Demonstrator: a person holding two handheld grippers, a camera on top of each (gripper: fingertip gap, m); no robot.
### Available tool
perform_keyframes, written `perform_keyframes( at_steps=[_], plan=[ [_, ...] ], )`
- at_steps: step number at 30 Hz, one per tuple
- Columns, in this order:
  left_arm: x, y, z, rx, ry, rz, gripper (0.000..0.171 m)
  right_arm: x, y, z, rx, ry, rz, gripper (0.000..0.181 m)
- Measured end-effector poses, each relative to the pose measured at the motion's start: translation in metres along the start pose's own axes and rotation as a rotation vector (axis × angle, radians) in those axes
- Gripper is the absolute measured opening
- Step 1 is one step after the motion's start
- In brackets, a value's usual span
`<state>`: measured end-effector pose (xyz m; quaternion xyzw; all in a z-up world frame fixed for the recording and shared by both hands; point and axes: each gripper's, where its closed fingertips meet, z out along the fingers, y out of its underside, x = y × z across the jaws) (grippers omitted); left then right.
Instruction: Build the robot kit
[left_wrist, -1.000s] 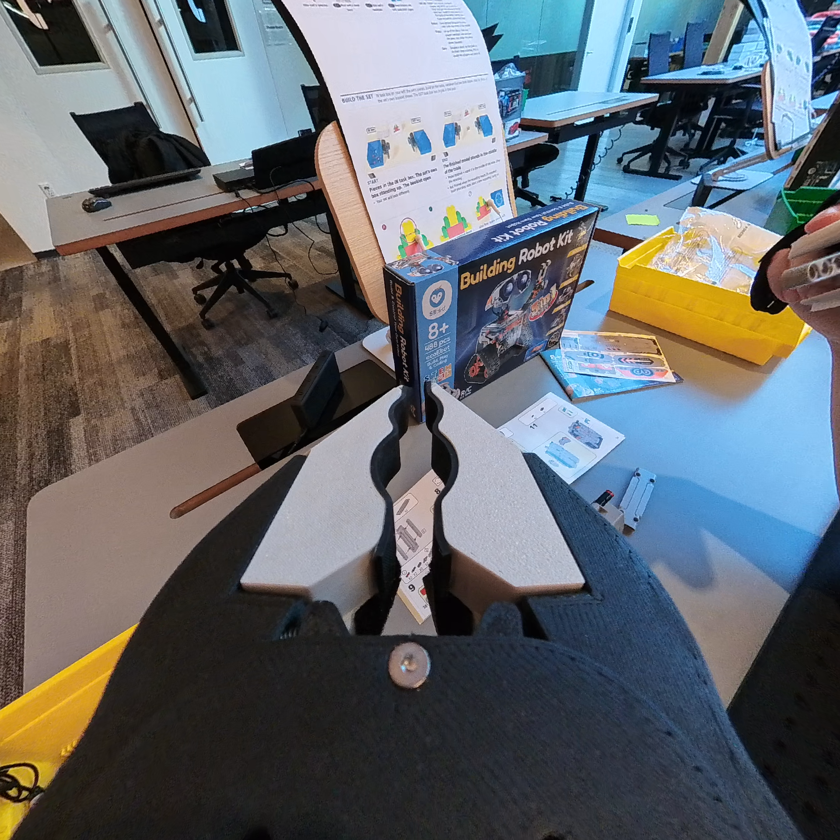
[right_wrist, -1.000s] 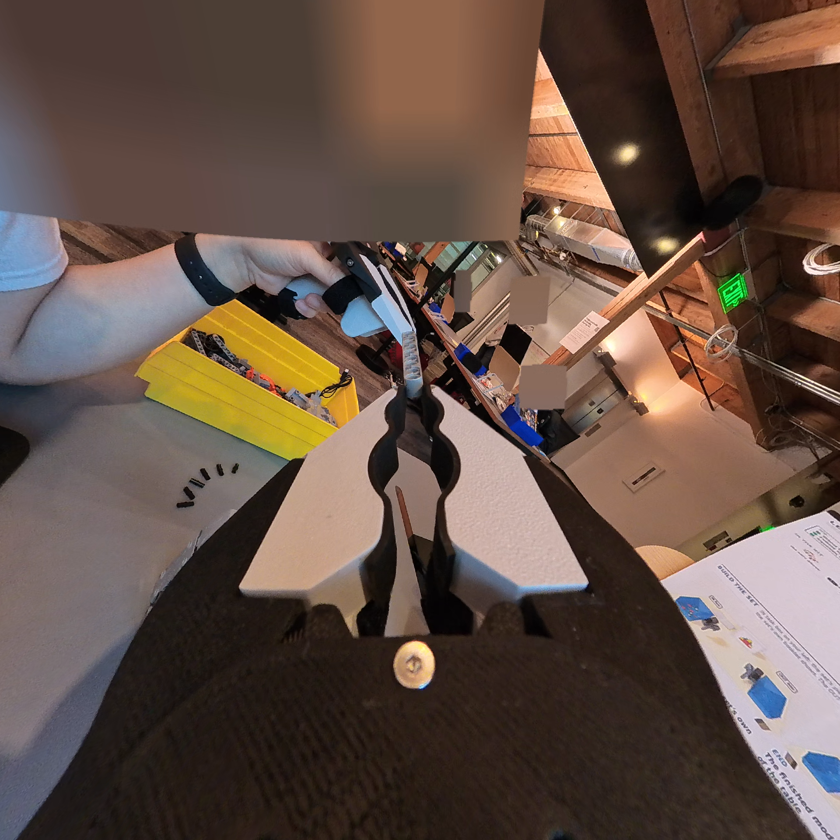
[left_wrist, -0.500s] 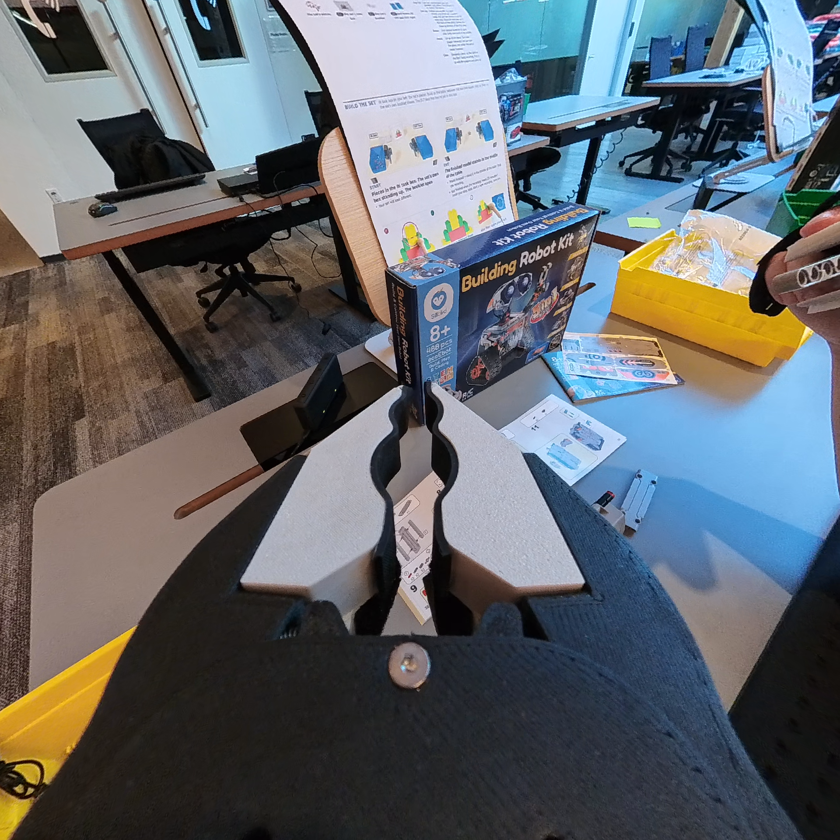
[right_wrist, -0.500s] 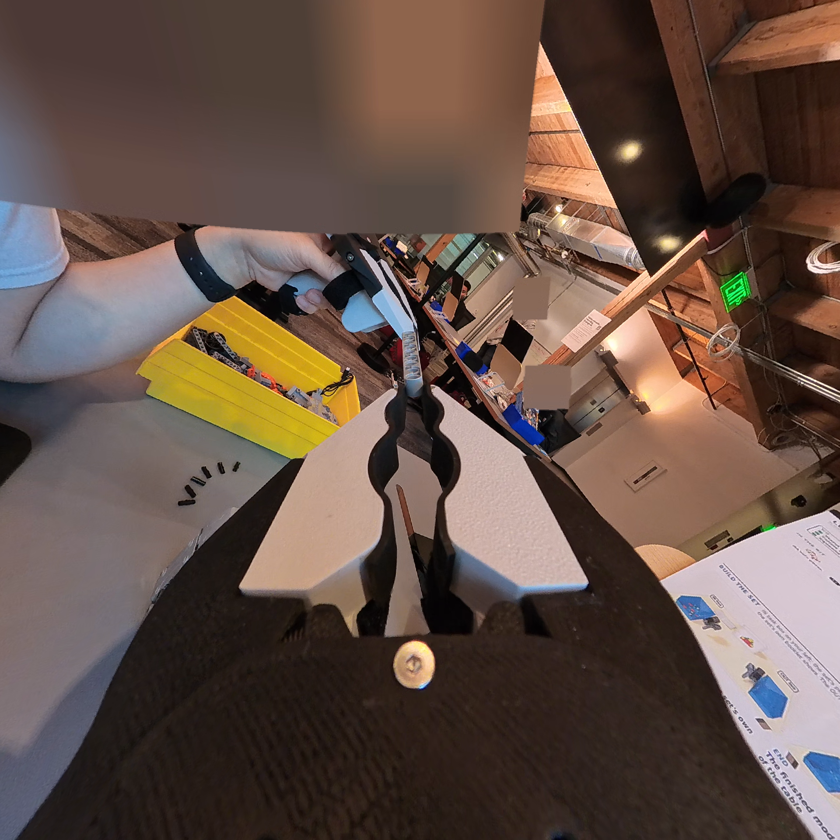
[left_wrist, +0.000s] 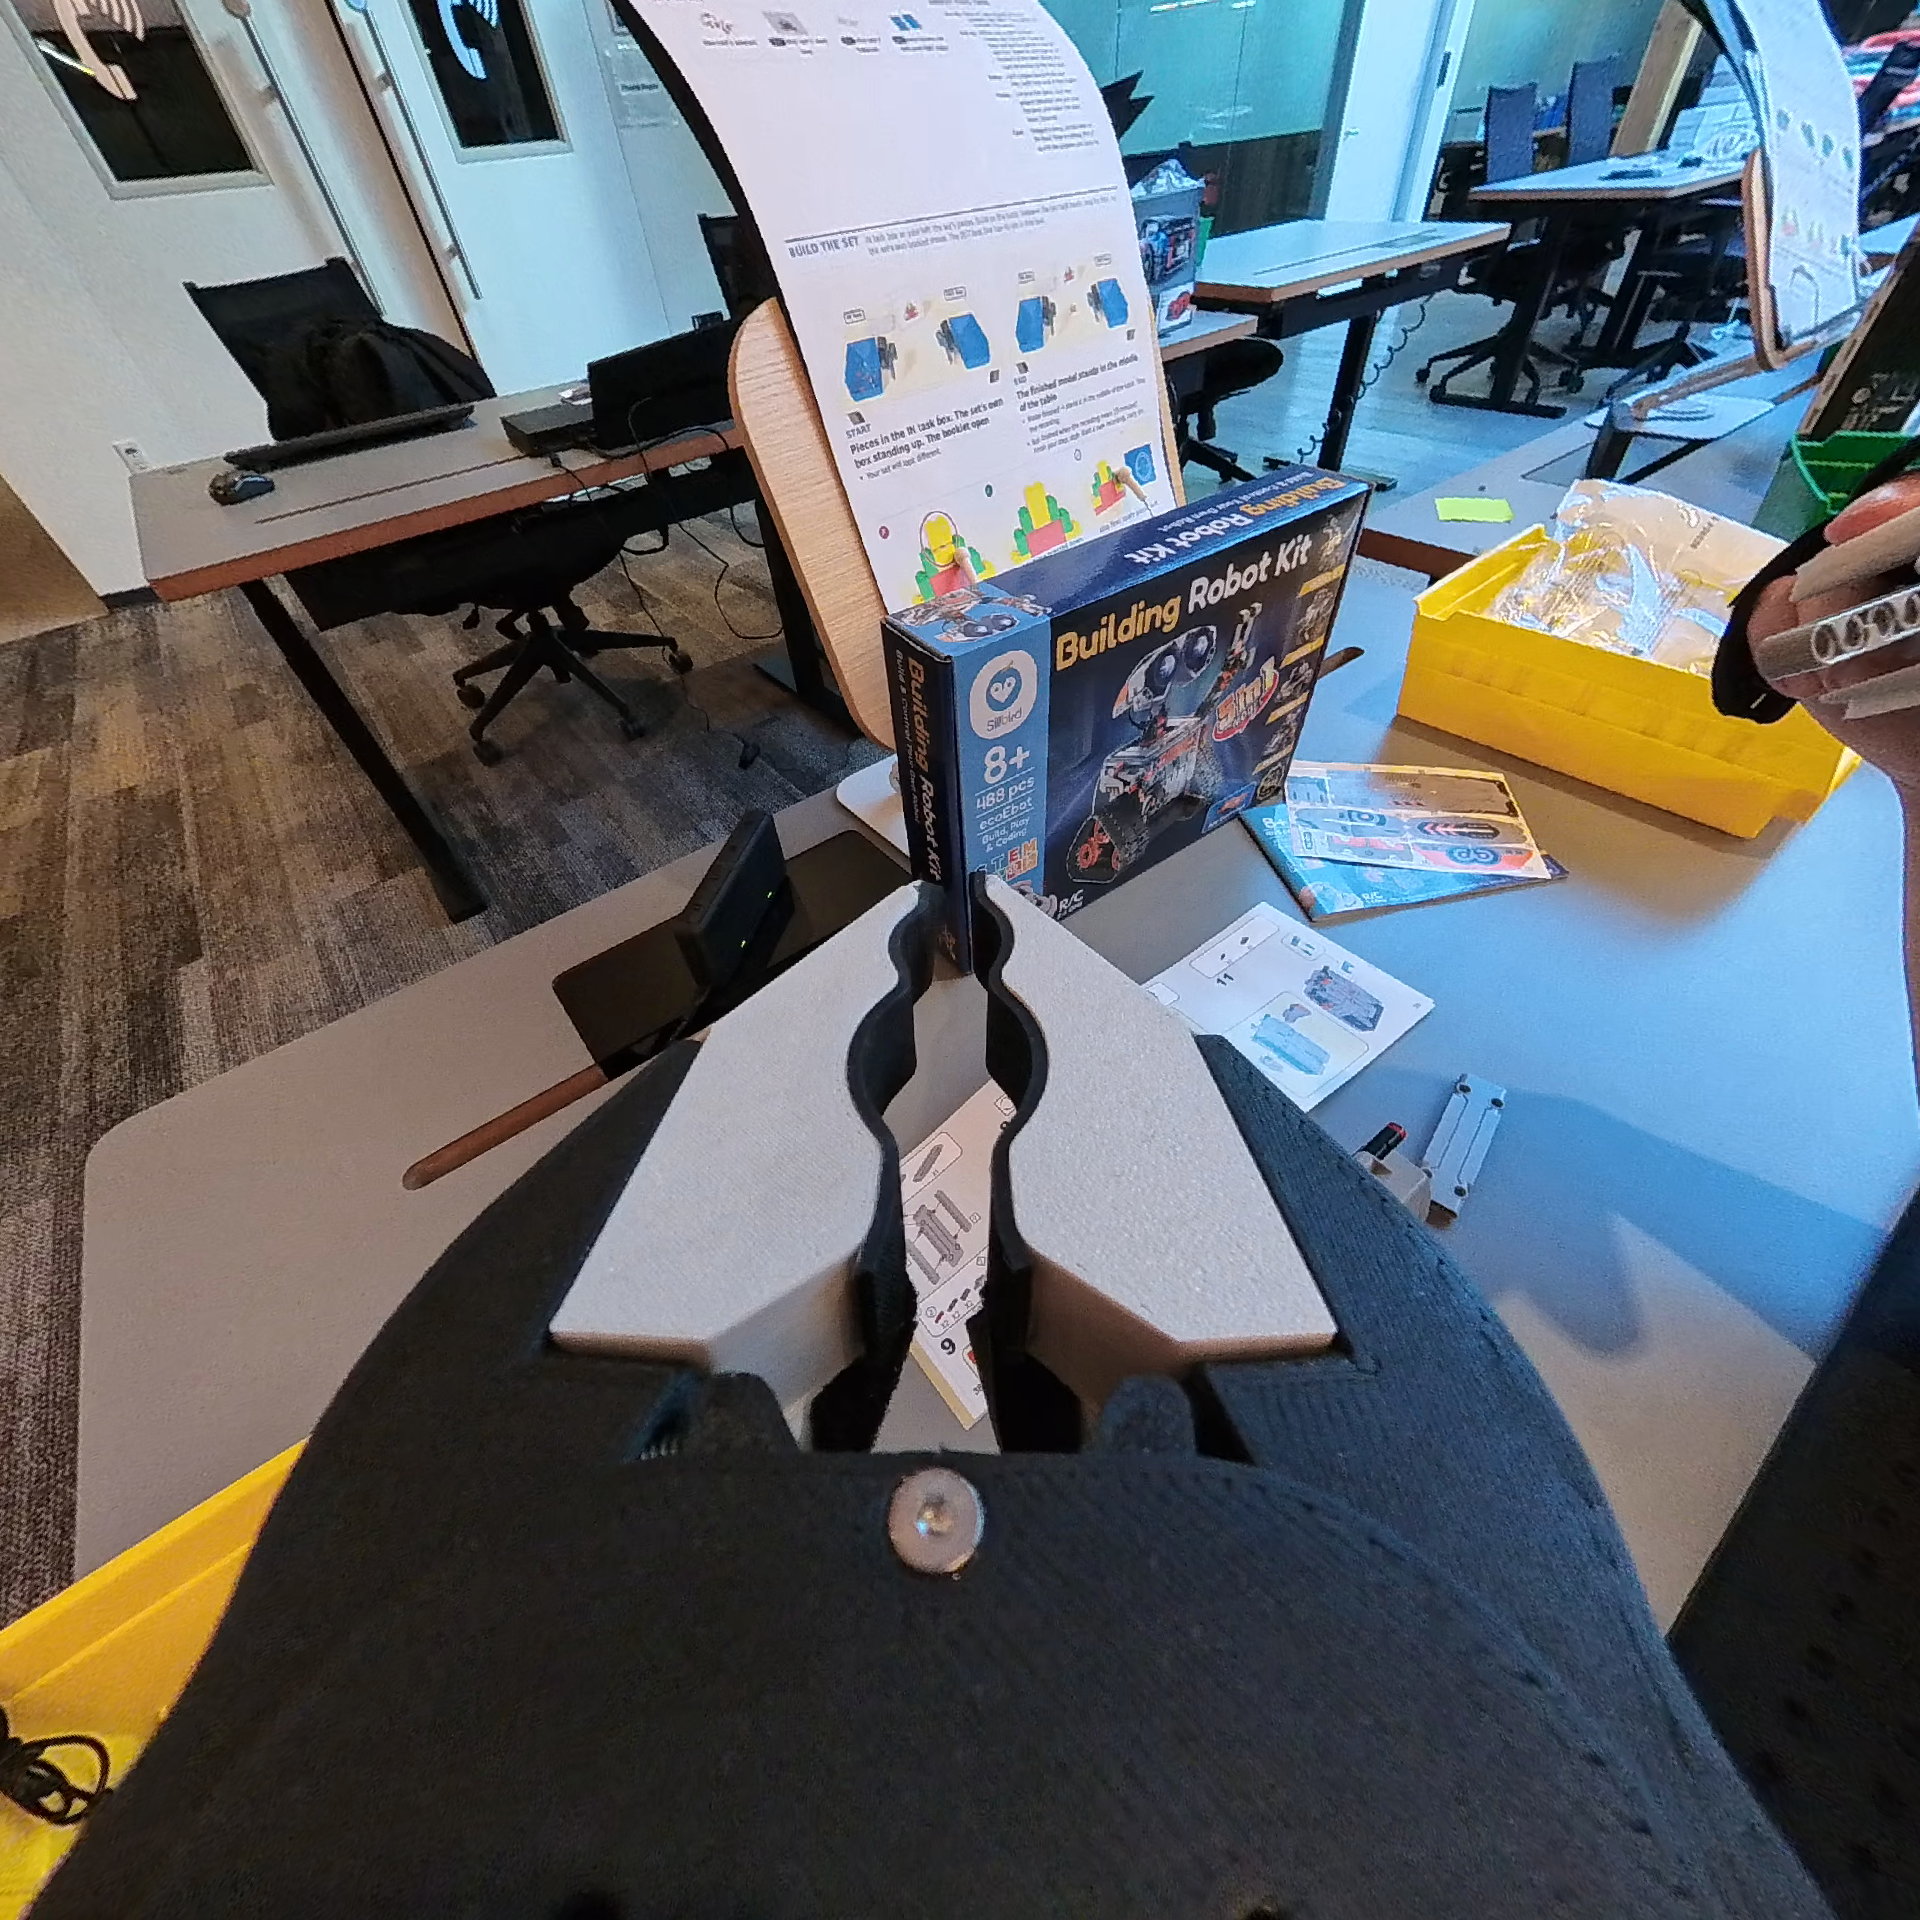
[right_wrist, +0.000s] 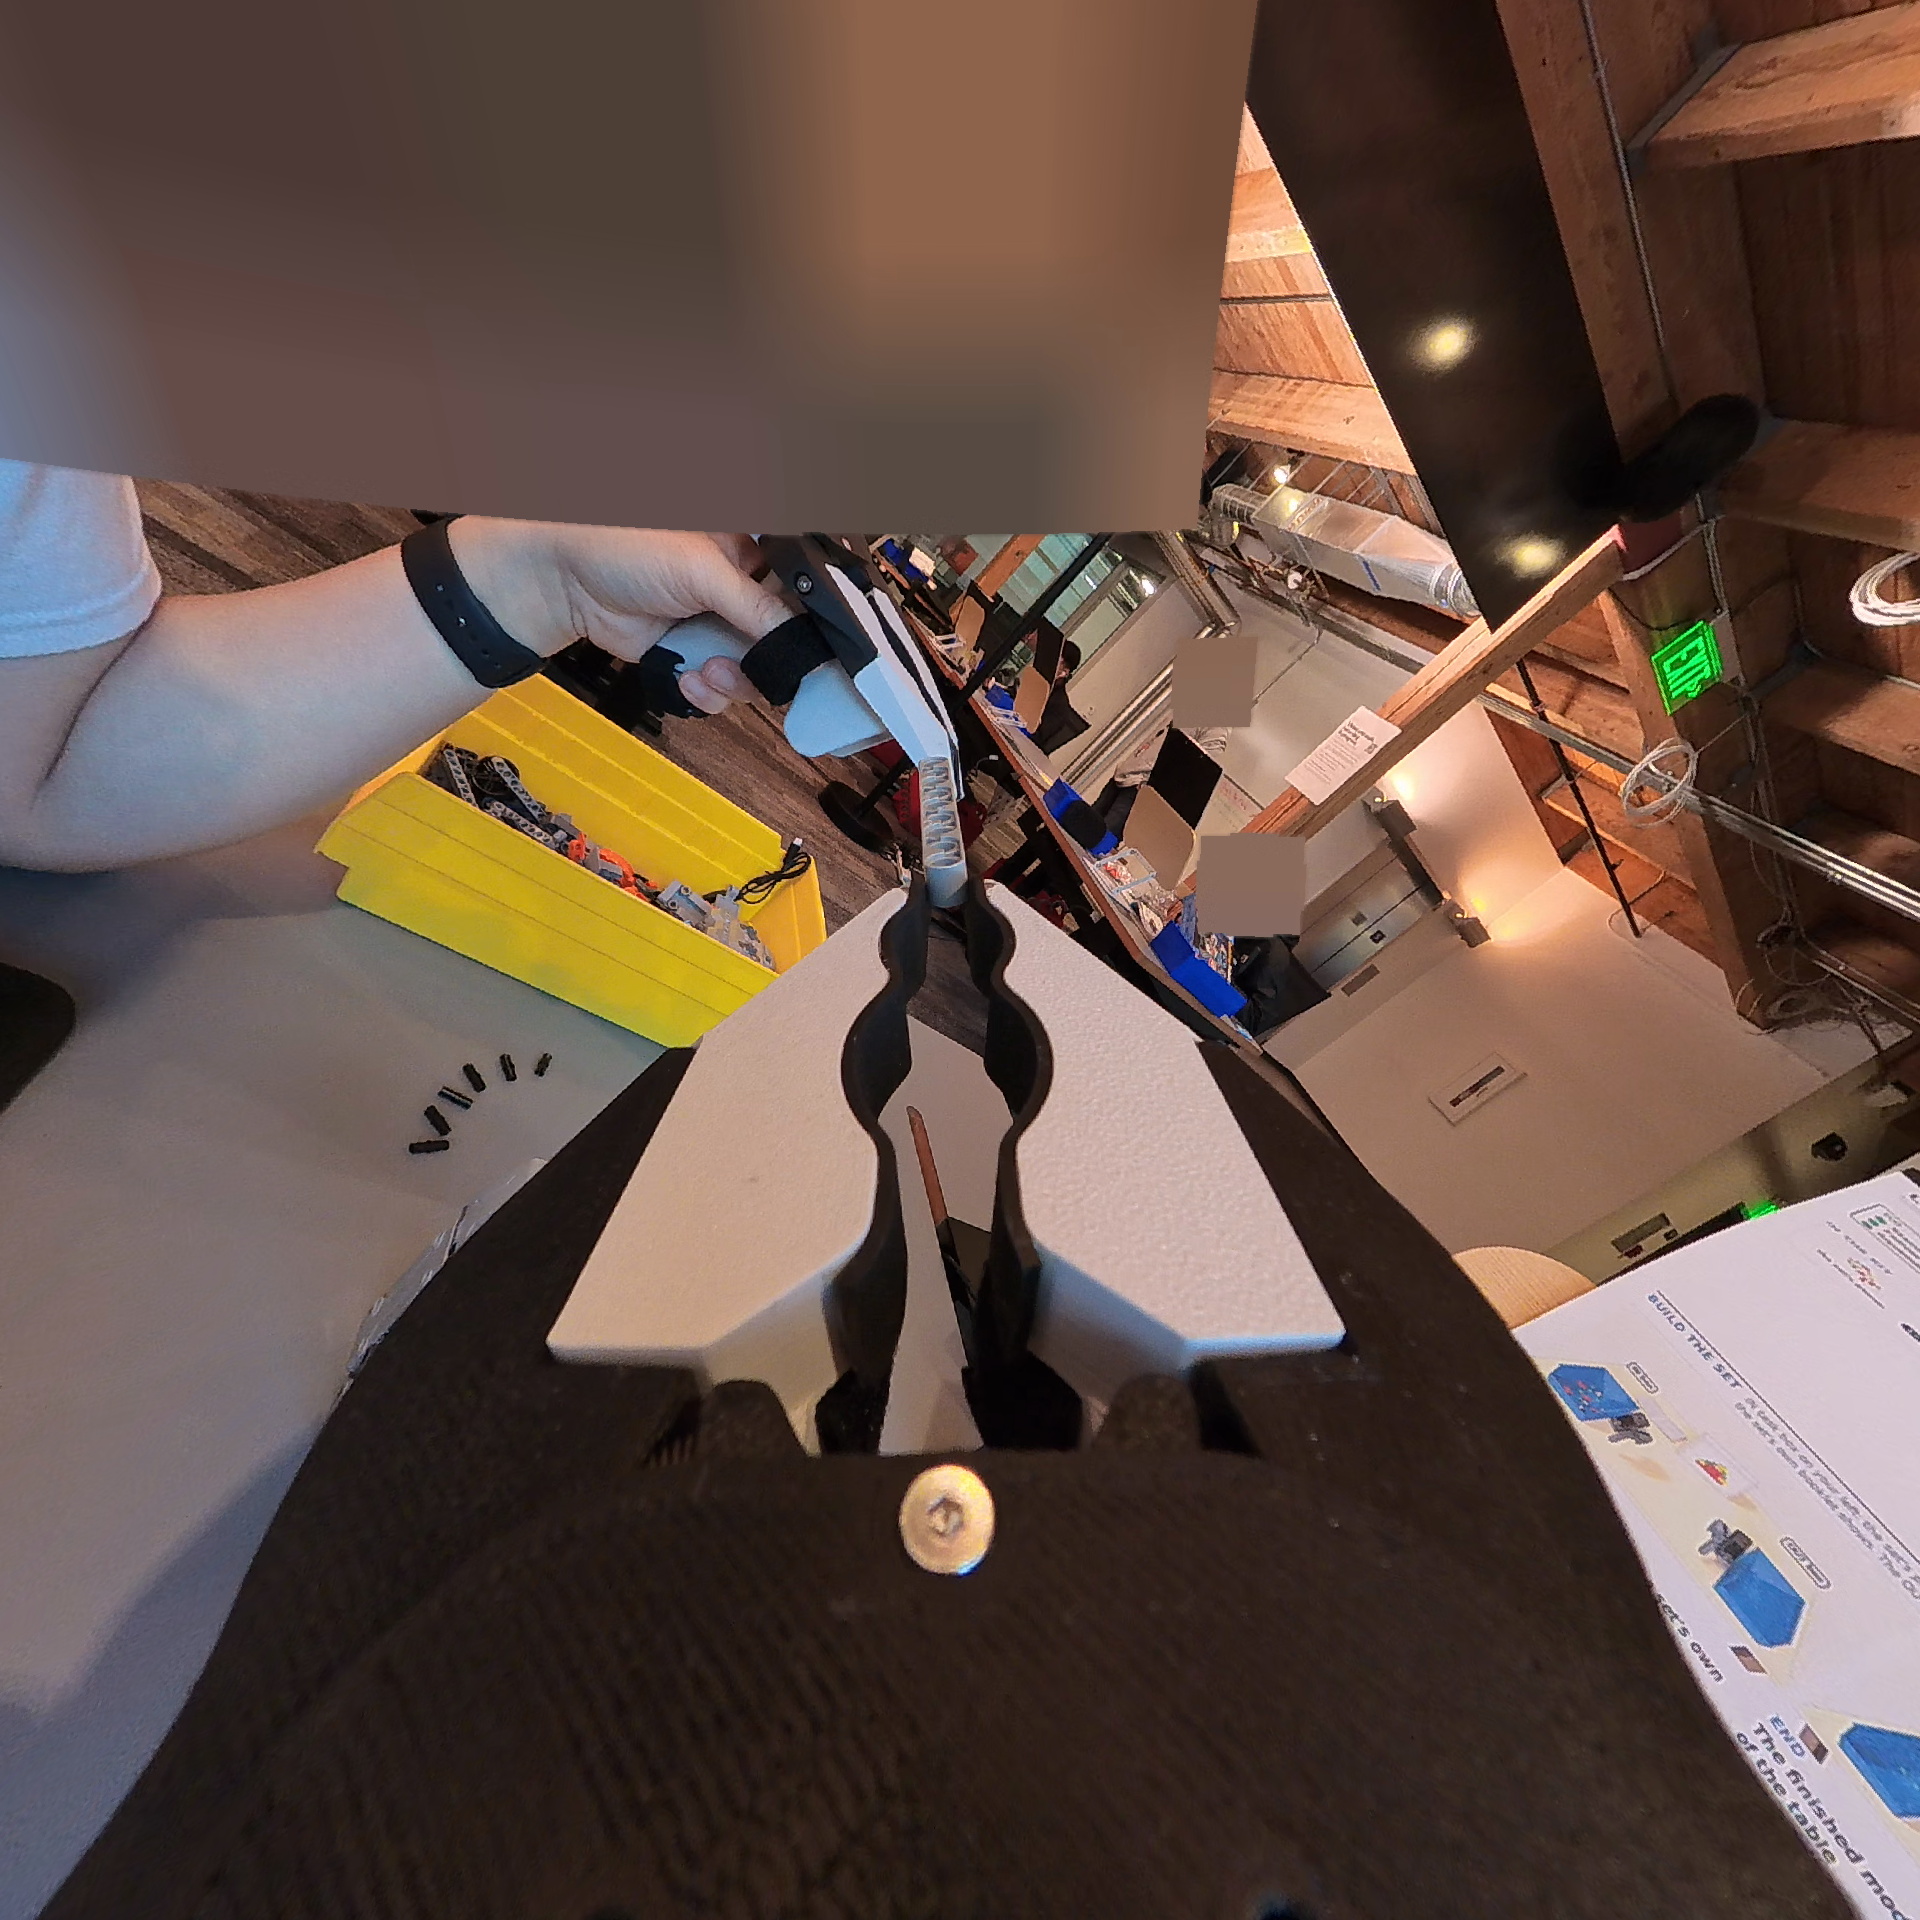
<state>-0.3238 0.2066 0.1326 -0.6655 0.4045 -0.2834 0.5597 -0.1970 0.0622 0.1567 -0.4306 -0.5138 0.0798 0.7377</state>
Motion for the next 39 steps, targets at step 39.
perform_keyframes(
  at_steps=[39],
  plan=[
    [0.079,-0.025,-0.095,0.145,0.115,0.064,0.023,-0.140,0.134,-0.108,-0.461,-0.314,0.588,0.007]
  ],
)
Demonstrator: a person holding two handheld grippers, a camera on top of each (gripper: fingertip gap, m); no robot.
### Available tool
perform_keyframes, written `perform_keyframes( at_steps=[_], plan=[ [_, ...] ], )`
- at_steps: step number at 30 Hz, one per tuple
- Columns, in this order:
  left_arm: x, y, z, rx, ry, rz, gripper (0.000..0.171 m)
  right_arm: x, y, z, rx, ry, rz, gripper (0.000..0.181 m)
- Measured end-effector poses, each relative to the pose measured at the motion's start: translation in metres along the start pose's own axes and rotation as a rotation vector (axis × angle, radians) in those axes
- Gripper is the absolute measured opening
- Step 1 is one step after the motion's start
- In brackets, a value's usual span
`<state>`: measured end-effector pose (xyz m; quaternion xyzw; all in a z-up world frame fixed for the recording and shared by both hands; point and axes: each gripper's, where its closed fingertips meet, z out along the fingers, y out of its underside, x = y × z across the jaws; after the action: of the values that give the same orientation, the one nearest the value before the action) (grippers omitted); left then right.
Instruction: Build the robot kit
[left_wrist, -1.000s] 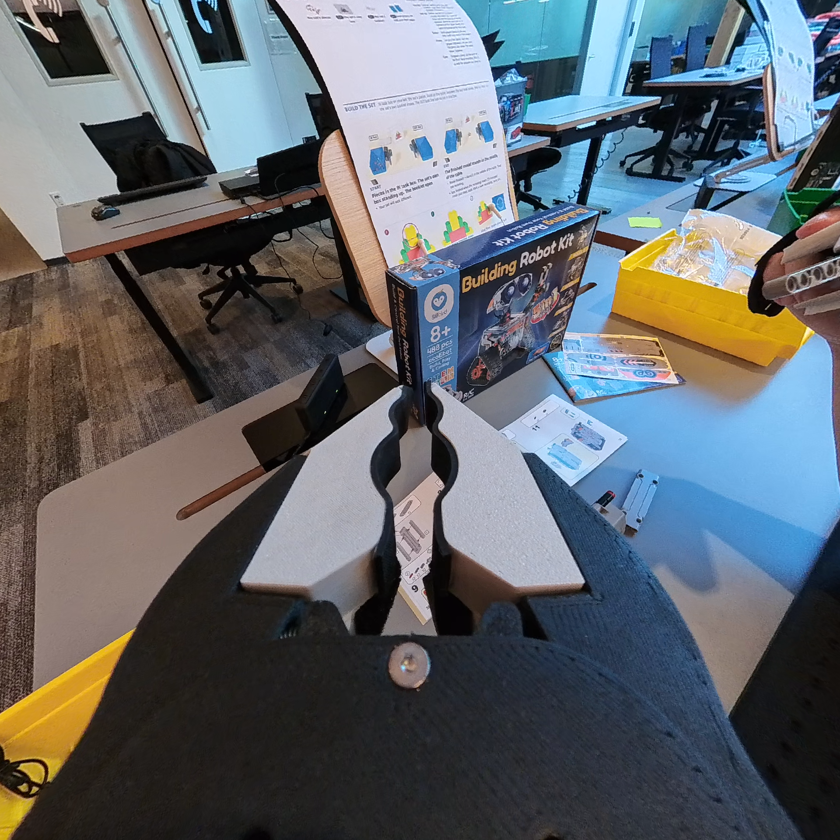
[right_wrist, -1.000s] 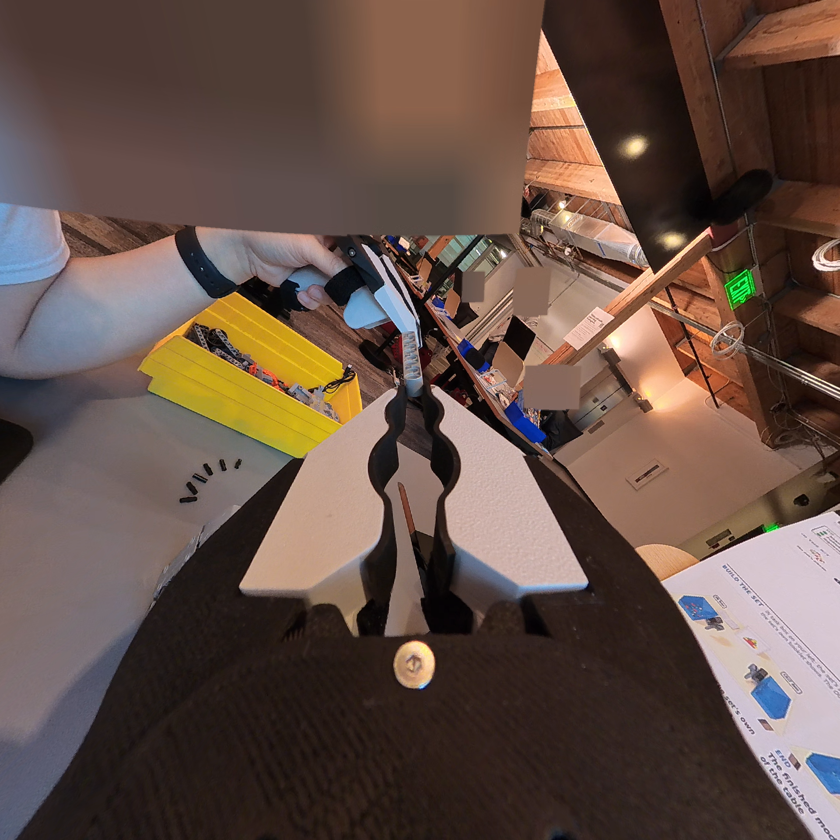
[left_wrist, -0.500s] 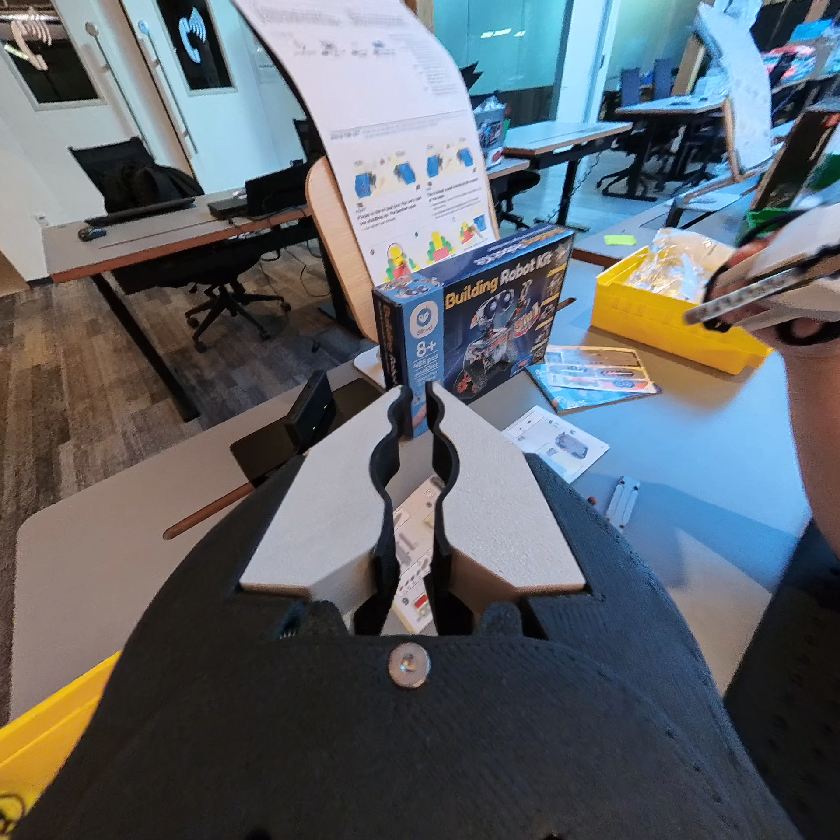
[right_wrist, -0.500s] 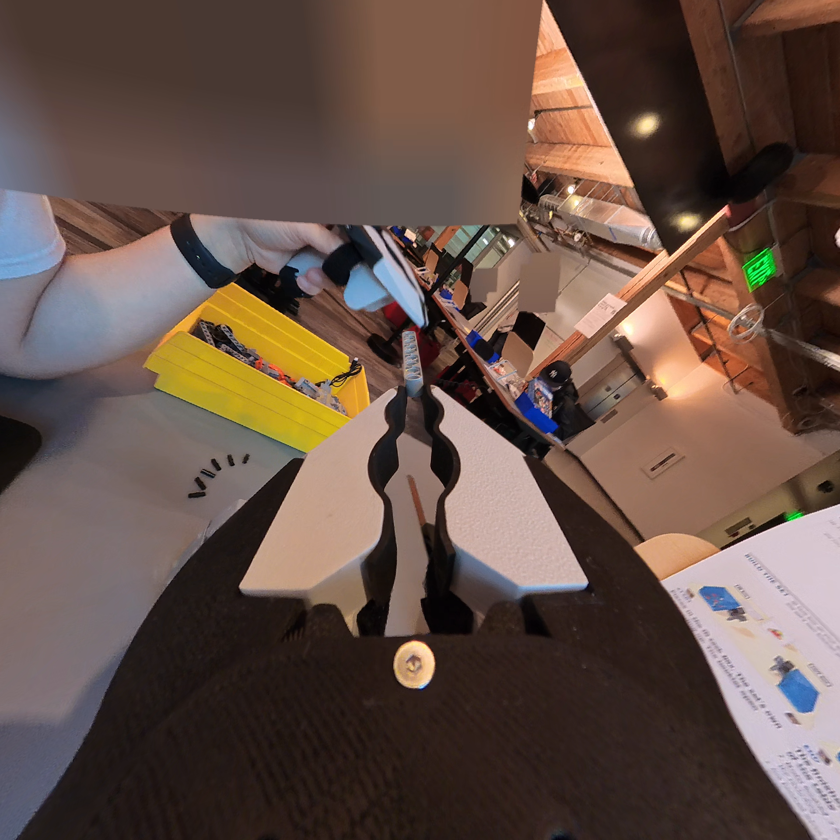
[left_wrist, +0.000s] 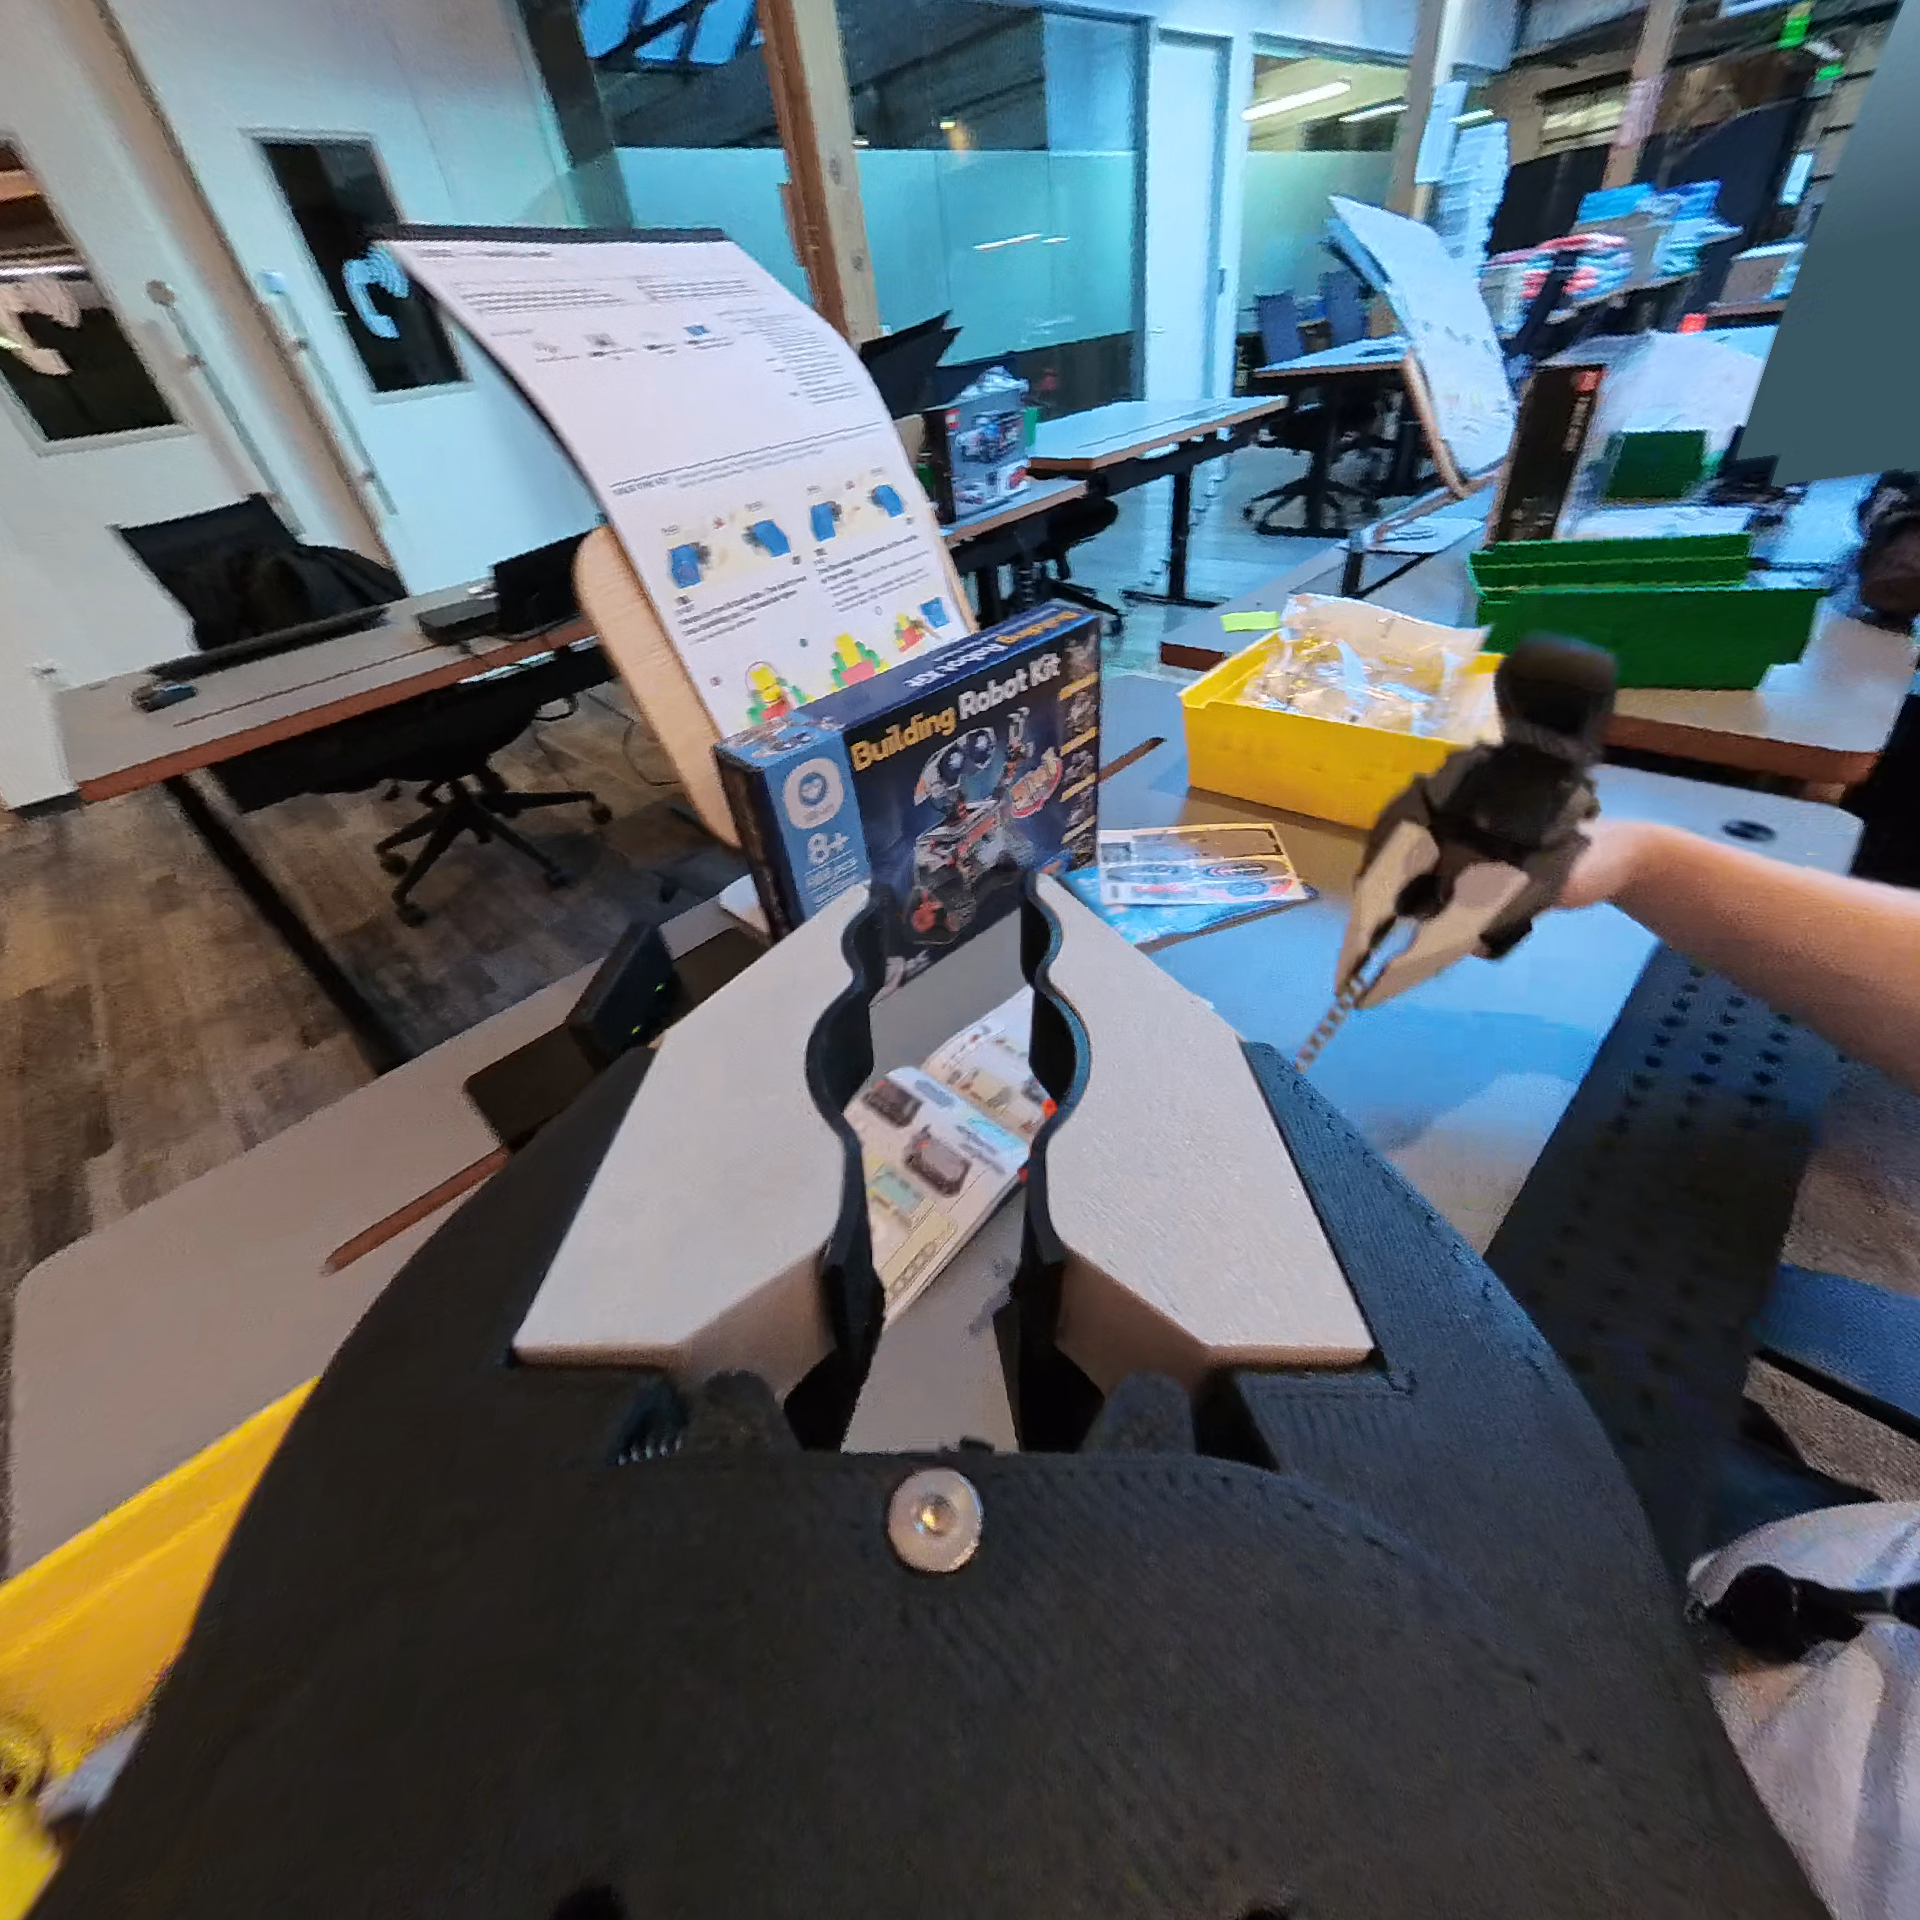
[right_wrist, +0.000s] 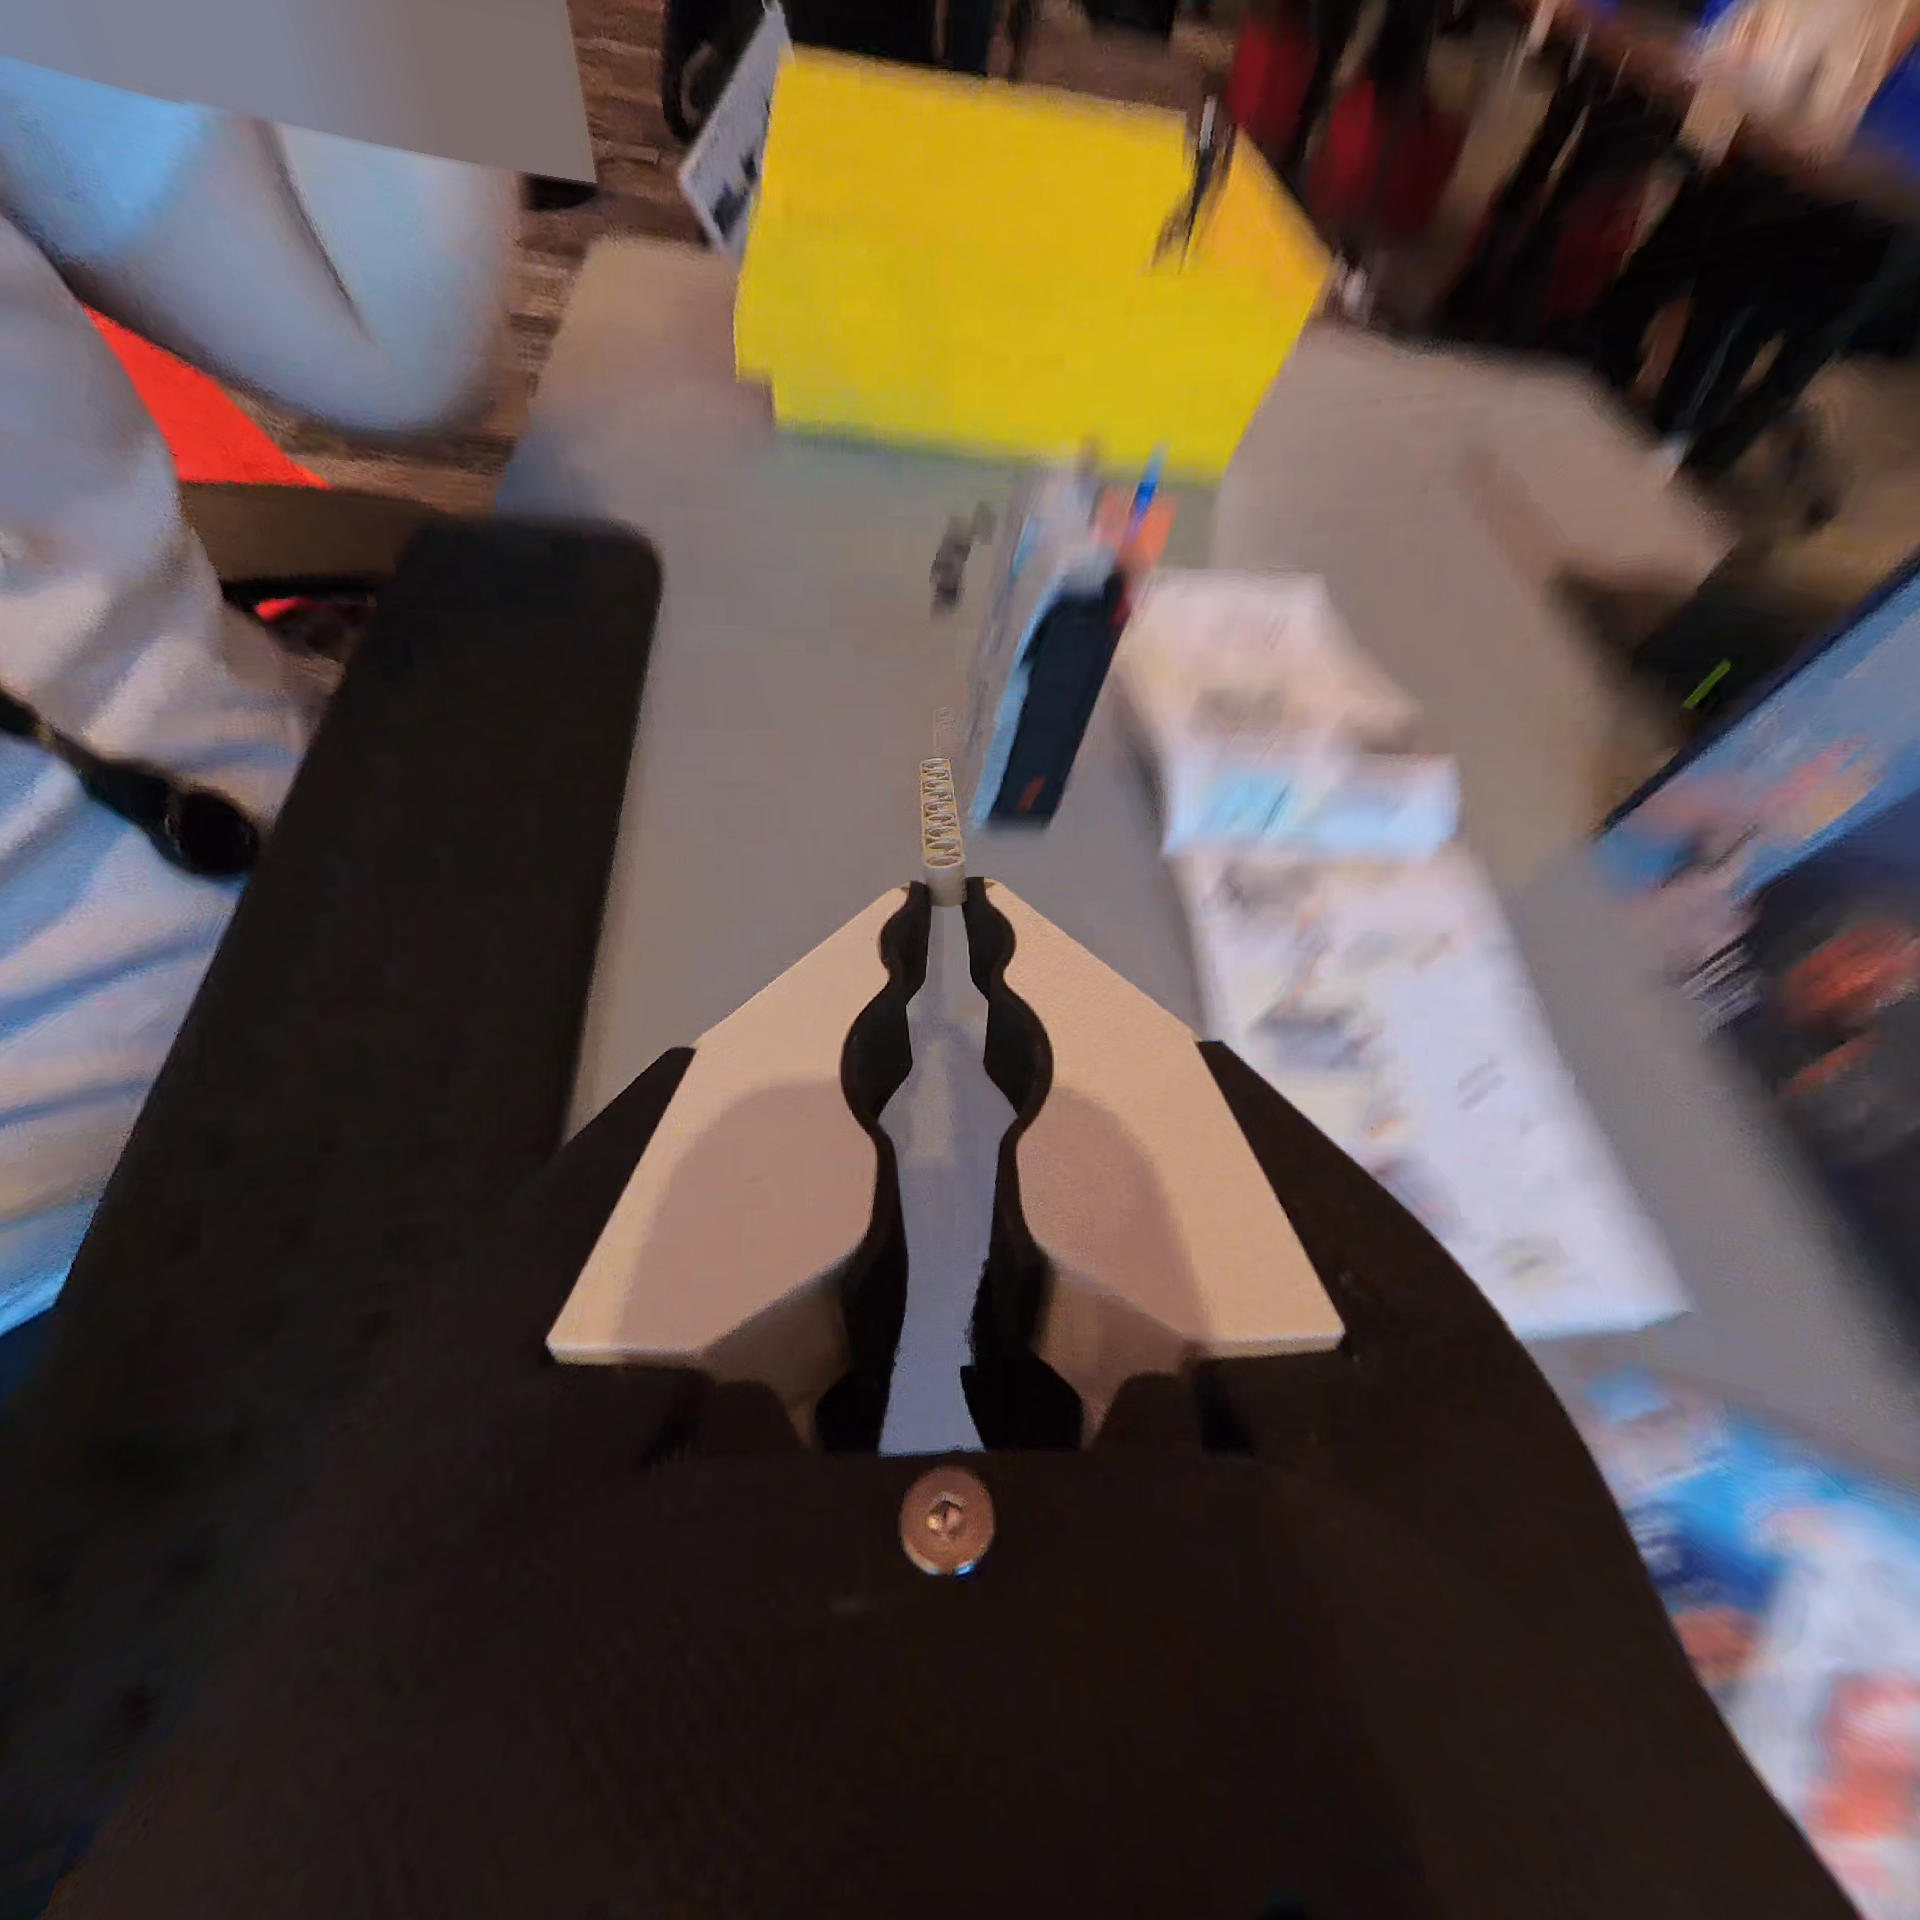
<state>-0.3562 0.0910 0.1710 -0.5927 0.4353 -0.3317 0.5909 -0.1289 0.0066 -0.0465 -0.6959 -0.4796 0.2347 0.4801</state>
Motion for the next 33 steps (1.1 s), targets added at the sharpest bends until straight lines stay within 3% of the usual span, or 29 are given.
perform_keyframes(
  at_steps=[3,9,12,15,17,20,24,28,33],
  plan=[
    [-0.009,0.005,-0.033,0.006,-0.068,-0.025,0.021,-0.009,0.041,0.010,-0.008,0.020,0.028,0.007],
    [-0.028,0.030,-0.086,-0.140,-0.134,-0.018,0.021,-0.016,0.079,0.028,-0.071,-0.047,0.086,0.007],
    [-0.056,0.067,-0.112,-0.301,-0.225,-0.035,0.021,-0.016,0.083,0.030,-0.092,-0.064,0.100,0.007],
    [-0.088,0.123,-0.138,-0.506,-0.286,-0.084,0.018,-0.011,0.082,0.030,-0.081,-0.049,0.132,0.006],
    [-0.105,0.163,-0.149,-0.647,-0.266,-0.103,0.013,-0.008,0.083,0.031,-0.090,-0.038,0.141,0.007],
    [-0.127,0.221,-0.158,-0.860,-0.177,0.023,0.002,-0.007,0.086,0.032,-0.113,-0.023,0.138,0.007],
    [-0.143,0.291,-0.168,-1.152,-0.004,0.119,0.010,-0.006,0.086,0.031,-0.111,-0.005,0.161,0.006],
    [-0.146,0.320,-0.164,-1.286,0.084,0.079,0.012,-0.001,0.086,0.024,-0.099,0.039,0.174,0.007],
    [-0.150,0.341,-0.169,-1.462,0.109,0.222,0.016,0.006,0.082,0.015,-0.066,0.083,0.179,0.006]
  ],
)
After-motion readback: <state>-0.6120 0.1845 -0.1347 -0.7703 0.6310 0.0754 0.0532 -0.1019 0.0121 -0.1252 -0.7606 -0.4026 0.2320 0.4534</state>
